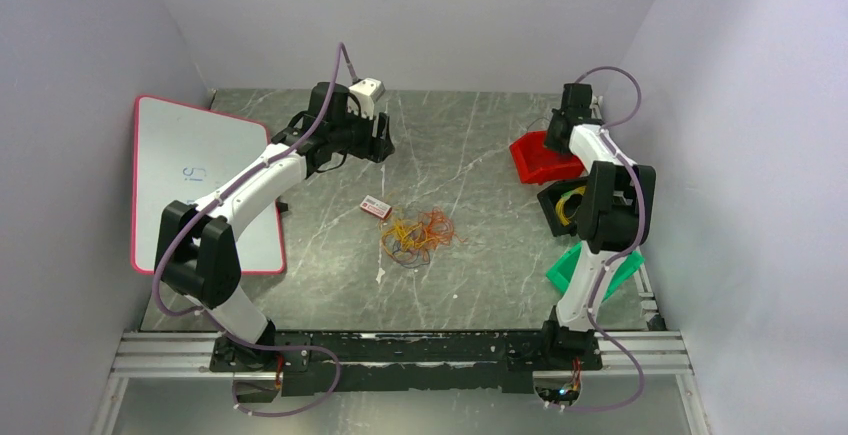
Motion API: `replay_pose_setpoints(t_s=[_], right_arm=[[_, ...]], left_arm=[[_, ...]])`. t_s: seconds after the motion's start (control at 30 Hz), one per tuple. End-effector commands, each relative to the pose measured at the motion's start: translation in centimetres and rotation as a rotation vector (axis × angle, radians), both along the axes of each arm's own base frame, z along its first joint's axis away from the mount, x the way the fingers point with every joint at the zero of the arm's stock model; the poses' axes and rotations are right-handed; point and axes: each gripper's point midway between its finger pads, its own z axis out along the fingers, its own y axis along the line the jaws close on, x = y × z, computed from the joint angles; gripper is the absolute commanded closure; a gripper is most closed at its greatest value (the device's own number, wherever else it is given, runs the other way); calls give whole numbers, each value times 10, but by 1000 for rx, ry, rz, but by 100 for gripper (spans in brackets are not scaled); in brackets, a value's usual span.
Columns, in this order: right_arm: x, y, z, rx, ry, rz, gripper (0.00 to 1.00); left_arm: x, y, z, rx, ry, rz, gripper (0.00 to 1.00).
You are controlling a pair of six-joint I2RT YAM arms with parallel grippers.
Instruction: Untangle the cables
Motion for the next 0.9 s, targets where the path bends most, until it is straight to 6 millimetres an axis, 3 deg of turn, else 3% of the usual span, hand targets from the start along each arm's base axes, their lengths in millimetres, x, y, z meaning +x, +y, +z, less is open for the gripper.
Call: replay_pose_setpoints(t_s=[0.0, 0.23, 0.5, 0.87], right_arm=[[-4, -11, 22, -44, -32, -77, 100], [-13, -20, 22, -76, 14, -122, 100], [-30, -14, 33, -37, -2, -142, 100], [-31, -7, 12, 41, 107, -209, 100]], left_arm=[[4, -6, 7, -20, -12, -28, 31], [4, -6, 9, -22, -15, -29, 32], [4, -7, 9, -25, -12, -32, 32], [3, -5, 13, -22, -22, -26, 32]])
